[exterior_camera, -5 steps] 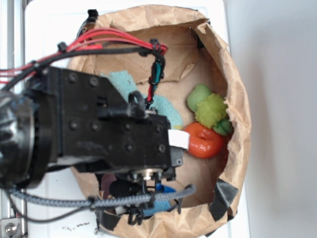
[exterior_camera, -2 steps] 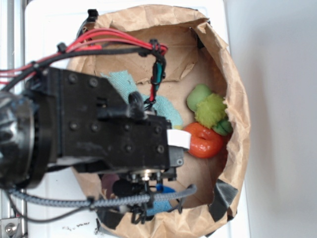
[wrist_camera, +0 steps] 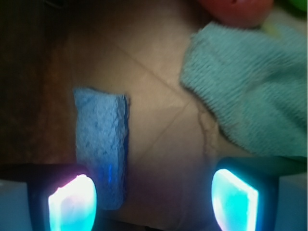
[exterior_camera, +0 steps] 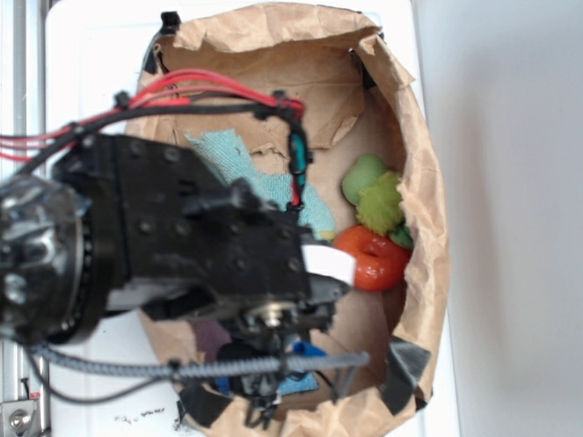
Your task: Grab the blue sponge.
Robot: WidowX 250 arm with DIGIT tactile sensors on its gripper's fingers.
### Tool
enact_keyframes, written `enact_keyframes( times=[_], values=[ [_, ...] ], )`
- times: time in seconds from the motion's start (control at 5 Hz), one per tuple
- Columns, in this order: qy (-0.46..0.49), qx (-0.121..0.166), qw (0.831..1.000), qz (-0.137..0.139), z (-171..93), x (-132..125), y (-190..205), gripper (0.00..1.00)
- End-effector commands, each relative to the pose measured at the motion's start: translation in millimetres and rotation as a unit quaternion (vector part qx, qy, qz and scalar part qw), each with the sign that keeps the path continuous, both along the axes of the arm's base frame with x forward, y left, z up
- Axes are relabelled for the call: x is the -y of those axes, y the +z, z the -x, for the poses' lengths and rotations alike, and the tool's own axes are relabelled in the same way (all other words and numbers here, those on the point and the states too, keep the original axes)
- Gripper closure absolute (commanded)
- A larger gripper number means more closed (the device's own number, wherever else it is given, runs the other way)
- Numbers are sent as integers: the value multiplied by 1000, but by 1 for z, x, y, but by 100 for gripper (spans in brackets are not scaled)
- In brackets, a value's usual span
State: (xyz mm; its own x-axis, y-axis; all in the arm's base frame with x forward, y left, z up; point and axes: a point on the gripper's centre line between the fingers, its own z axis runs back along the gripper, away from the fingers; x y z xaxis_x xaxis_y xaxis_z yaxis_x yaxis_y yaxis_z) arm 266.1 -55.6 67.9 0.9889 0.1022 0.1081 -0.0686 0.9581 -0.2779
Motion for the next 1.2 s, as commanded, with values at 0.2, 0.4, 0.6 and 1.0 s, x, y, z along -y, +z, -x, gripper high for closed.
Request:
enact_keyframes(
  times=[0.2,0.4,0.6,1.0],
  values=[
    [26,8,999,24,-5,17,-16,0],
    [18,-1,999,42,-6,28,-8,0],
    [9,0,998,57,-6,36,2,0],
    [-5,4,995,96,-1,33,10,0]
  ],
)
